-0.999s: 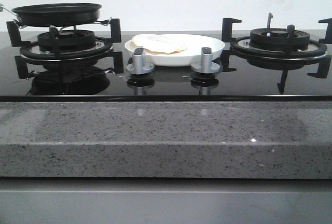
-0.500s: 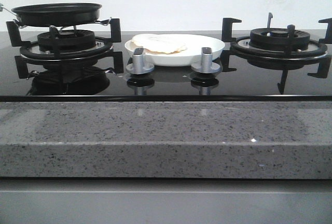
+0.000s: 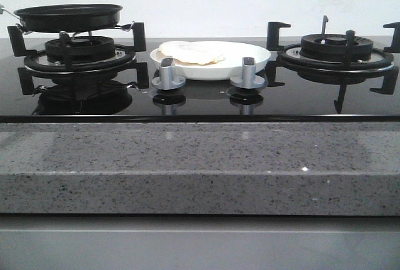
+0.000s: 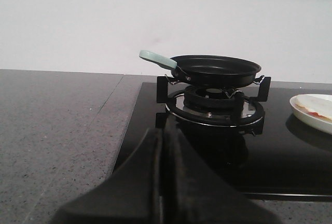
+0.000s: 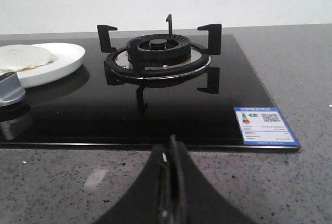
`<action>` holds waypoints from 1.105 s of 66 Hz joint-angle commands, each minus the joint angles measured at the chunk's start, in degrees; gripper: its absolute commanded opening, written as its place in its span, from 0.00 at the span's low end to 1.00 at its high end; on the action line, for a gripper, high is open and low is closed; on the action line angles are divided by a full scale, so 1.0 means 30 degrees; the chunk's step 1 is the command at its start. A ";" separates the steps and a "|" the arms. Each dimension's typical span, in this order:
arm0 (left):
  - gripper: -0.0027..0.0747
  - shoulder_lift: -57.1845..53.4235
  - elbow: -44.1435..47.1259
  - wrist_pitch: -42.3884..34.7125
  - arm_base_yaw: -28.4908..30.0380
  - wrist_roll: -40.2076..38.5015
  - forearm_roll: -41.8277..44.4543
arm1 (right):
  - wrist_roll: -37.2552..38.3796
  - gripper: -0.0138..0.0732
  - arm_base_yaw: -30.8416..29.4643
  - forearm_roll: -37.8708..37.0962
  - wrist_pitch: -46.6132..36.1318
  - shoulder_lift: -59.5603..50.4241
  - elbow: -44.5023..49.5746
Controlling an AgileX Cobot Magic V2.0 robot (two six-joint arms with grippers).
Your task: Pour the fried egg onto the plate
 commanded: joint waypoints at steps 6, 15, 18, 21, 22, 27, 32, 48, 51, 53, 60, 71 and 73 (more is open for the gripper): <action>0.01 -0.0265 0.0115 -0.1602 0.0029 -0.0165 -0.0082 | -0.0125 0.08 -0.0133 -0.0654 -0.1668 -0.0399 -0.0148; 0.01 -0.0265 0.0115 -0.1602 0.0029 -0.0165 -0.0082 | -0.0125 0.08 -0.0133 -0.2048 -0.1688 -0.0419 -0.0148; 0.01 -0.0265 0.0115 -0.1602 0.0029 -0.0165 -0.0082 | -0.0038 0.08 -0.0133 -0.2180 -0.1766 -0.0419 -0.0148; 0.01 -0.0265 0.0115 -0.1602 0.0029 -0.0165 -0.0082 | 0.0159 0.08 -0.0133 -0.2180 -0.1870 -0.0419 -0.0148; 0.01 -0.0265 0.0115 -0.1602 0.0029 -0.0165 -0.0082 | 0.0281 0.08 -0.0133 -0.2180 -0.1870 -0.0419 -0.0148; 0.01 -0.0265 0.0115 -0.1602 0.0029 -0.0165 -0.0082 | 0.0613 0.08 -0.0133 -0.2180 -0.2367 -0.0419 -0.0148; 0.01 -0.0265 0.0115 -0.1602 0.0029 -0.0165 -0.0082 | 0.0933 0.08 -0.0133 -0.2180 -0.2953 -0.0419 -0.0148; 0.01 -0.0265 0.0115 -0.1602 0.0029 -0.0165 -0.0082 | 0.0974 0.08 -0.0133 -0.2180 -0.3309 -0.0419 -0.0148; 0.01 -0.0265 0.0115 -0.1602 0.0029 -0.0165 -0.0082 | 0.1006 0.08 -0.0133 -0.2180 -0.3292 -0.0419 -0.0148; 0.01 -0.0265 0.0115 -0.1602 0.0029 -0.0165 -0.0082 | 0.1120 0.08 -0.0133 -0.2180 -0.3292 -0.0419 -0.0148; 0.01 -0.0265 0.0115 -0.1602 0.0029 -0.0165 -0.0082 | 0.1388 0.08 -0.0133 -0.2199 -0.3311 -0.0419 -0.0148; 0.01 -0.0265 0.0115 -0.1602 0.0029 -0.0165 -0.0082 | 0.2755 0.08 -0.0133 -0.2348 -0.3375 -0.0419 -0.0148; 0.01 -0.0265 0.0115 -0.1602 0.0029 -0.0165 -0.0082 | 0.3118 0.08 -0.0133 -0.2461 -0.3375 -0.0419 -0.0148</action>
